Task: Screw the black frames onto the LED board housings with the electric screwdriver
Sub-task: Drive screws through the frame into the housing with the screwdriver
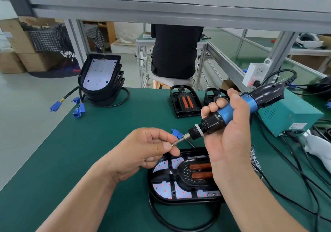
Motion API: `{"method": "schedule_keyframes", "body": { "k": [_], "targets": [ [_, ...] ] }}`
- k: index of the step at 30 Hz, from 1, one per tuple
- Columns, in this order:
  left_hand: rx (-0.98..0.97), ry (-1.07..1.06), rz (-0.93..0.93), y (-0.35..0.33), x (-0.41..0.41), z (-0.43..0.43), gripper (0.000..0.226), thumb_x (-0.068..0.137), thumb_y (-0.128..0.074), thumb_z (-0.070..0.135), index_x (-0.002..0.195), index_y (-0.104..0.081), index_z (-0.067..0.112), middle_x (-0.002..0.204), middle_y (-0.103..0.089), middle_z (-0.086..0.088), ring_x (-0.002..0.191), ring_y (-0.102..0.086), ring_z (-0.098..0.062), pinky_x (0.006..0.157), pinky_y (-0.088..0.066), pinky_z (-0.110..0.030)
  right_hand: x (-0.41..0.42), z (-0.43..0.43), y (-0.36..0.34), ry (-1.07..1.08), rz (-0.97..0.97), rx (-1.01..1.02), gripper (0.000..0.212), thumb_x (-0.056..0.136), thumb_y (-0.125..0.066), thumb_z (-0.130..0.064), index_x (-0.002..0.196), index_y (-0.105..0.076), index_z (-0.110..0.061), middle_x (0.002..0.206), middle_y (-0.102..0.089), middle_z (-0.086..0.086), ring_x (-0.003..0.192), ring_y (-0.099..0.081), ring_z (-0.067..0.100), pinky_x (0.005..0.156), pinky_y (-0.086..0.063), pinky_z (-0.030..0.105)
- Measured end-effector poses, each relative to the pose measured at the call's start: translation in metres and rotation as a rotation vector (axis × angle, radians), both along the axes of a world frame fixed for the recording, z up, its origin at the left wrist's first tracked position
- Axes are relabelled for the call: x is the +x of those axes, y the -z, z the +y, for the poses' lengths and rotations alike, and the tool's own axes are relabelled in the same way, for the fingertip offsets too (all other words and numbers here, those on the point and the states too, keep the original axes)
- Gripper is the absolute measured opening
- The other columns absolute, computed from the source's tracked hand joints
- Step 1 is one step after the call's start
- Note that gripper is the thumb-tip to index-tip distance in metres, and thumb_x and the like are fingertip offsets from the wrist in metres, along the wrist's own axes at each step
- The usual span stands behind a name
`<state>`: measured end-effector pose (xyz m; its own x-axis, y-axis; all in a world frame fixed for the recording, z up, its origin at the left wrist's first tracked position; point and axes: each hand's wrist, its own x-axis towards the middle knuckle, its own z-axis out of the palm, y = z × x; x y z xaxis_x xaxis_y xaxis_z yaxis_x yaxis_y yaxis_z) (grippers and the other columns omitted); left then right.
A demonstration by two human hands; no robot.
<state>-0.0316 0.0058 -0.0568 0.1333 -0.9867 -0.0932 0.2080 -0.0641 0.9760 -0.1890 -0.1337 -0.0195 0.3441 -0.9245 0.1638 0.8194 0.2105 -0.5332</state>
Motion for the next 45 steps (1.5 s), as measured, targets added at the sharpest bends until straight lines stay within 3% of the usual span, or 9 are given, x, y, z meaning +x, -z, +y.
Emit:
{"method": "schedule_keyframes", "body": {
  "k": [7,19,24,28,33,40,45],
  "targets": [
    [-0.007,-0.069,-0.037,0.0016,-0.0024,-0.0009,0.017,0.089,-0.072,0.008,0.105,-0.072,0.005,0.100,-0.077,-0.025,0.048,-0.022,-0.009,0.042,-0.027,-0.016,0.0001,0.0010,-0.0013,-0.001,0.038,-0.032,0.015,0.103,-0.068,-0.025,0.113,-0.059,-0.018,0.082,-0.057,-0.002,0.071,-0.058,0.015,0.079,-0.054,0.033],
    [-0.034,-0.085,-0.068,0.0001,-0.0041,-0.0016,0.014,0.093,-0.068,0.017,0.099,-0.080,0.019,0.096,-0.077,-0.018,0.052,-0.021,-0.012,0.044,-0.026,-0.019,-0.0046,0.0026,-0.0009,-0.010,0.033,-0.082,0.024,0.103,-0.067,-0.027,0.122,-0.055,-0.018,0.086,-0.056,-0.002,0.075,-0.057,0.015,0.083,-0.054,0.033],
    [-0.039,-0.094,-0.078,-0.0002,-0.0037,-0.0009,0.015,0.100,-0.068,0.006,0.101,-0.079,0.015,0.097,-0.077,-0.020,0.049,-0.023,-0.010,0.044,-0.028,-0.018,-0.0050,0.0050,-0.0011,-0.007,0.030,-0.115,0.026,0.103,-0.068,-0.032,0.121,-0.055,-0.019,0.087,-0.056,-0.002,0.077,-0.058,0.014,0.084,-0.054,0.033],
    [-0.035,-0.119,-0.108,0.0000,-0.0042,-0.0010,0.013,0.101,-0.066,0.001,0.103,-0.075,0.009,0.097,-0.078,-0.021,0.047,-0.025,-0.009,0.044,-0.027,-0.018,-0.0037,0.0052,-0.0010,0.013,0.057,-0.079,0.027,0.103,-0.068,-0.039,0.115,-0.055,-0.019,0.086,-0.058,-0.002,0.076,-0.060,0.014,0.082,-0.054,0.032],
    [-0.024,-0.115,-0.142,-0.0010,-0.0069,-0.0015,0.016,0.088,-0.070,0.015,0.103,-0.075,0.010,0.098,-0.079,-0.021,0.046,-0.025,-0.008,0.043,-0.027,-0.017,-0.0045,0.0044,0.0012,0.025,0.074,-0.036,0.027,0.103,-0.069,-0.038,0.115,-0.056,-0.018,0.085,-0.059,-0.002,0.075,-0.060,0.015,0.082,-0.055,0.033],
    [-0.023,-0.075,-0.174,-0.0002,-0.0047,-0.0009,0.019,0.103,-0.063,0.003,0.115,-0.075,0.012,0.105,-0.080,-0.018,0.047,-0.028,-0.007,0.044,-0.030,-0.016,-0.0058,0.0043,0.0043,0.034,0.076,0.038,0.027,0.099,-0.072,-0.037,0.111,-0.058,-0.018,0.086,-0.059,-0.001,0.075,-0.059,0.016,0.084,-0.054,0.034],
    [-0.051,-0.083,-0.195,-0.0005,-0.0057,-0.0010,0.020,0.098,-0.064,0.024,0.111,-0.078,0.019,0.106,-0.080,-0.015,0.048,-0.028,-0.008,0.044,-0.031,-0.016,-0.0060,0.0044,0.0025,0.034,0.058,0.055,0.026,0.097,-0.074,-0.035,0.108,-0.058,-0.018,0.085,-0.058,0.000,0.075,-0.059,0.016,0.081,-0.053,0.034]
  ]
}}
